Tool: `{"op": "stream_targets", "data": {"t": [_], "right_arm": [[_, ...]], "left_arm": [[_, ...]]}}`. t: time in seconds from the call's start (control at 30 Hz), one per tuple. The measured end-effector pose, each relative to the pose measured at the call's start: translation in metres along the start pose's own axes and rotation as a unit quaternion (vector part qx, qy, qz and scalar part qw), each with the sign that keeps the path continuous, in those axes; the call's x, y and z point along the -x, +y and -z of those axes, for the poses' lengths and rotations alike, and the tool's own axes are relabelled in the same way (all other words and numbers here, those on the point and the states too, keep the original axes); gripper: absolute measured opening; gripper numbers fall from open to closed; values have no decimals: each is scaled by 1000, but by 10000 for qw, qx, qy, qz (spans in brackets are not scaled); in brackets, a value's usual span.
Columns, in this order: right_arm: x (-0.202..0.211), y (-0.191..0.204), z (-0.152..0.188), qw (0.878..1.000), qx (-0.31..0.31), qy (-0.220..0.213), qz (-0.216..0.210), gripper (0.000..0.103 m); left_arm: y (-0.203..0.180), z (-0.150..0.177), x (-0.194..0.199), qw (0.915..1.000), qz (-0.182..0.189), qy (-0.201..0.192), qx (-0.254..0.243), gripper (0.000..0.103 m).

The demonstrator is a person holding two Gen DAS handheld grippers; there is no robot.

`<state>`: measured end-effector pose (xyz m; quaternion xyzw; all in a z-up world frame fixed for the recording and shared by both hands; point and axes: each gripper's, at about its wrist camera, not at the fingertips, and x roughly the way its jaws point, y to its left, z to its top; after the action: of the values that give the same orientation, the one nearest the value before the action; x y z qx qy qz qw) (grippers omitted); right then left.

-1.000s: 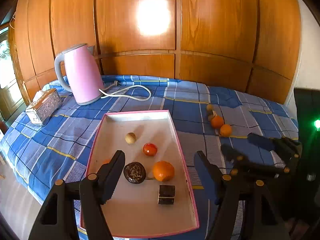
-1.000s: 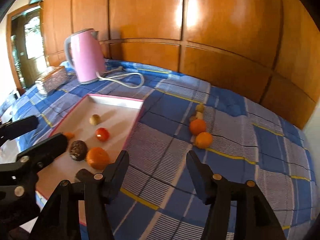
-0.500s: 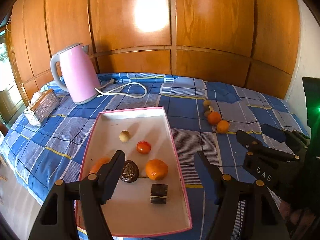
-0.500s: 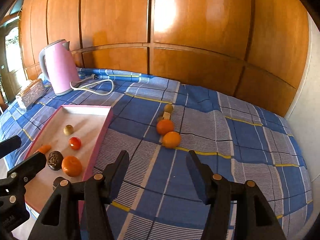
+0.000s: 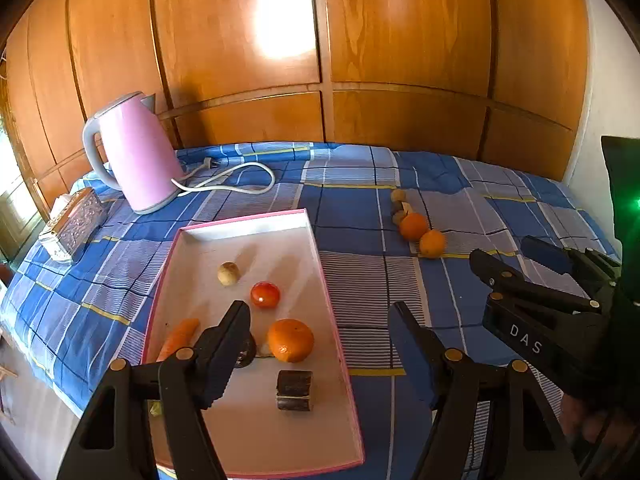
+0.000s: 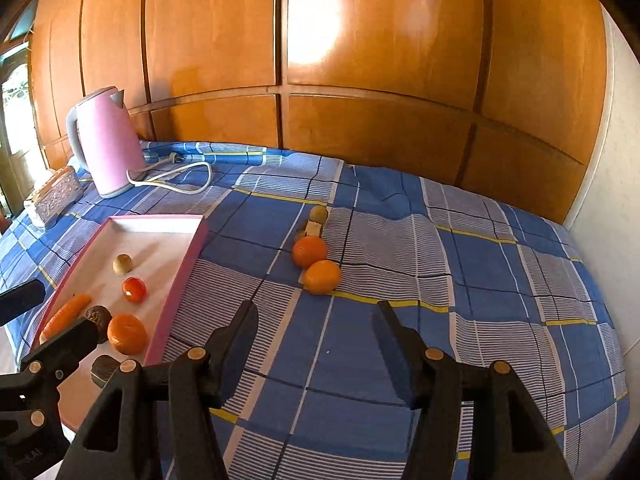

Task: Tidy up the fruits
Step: 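Lift both open grippers away from the tray, then move the left gripper to an orange on the bedspread and grasp it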

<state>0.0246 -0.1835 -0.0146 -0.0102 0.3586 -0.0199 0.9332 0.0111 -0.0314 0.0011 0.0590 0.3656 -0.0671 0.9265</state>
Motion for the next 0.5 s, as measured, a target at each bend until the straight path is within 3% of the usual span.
{"op": "stream_targets", "data": {"t": [0.5], "right_arm": [[-14, -22, 2, 9998, -130, 67, 147, 60]], "left_arm": [[-21, -9, -21, 9996, 81, 209, -163, 72]]}}
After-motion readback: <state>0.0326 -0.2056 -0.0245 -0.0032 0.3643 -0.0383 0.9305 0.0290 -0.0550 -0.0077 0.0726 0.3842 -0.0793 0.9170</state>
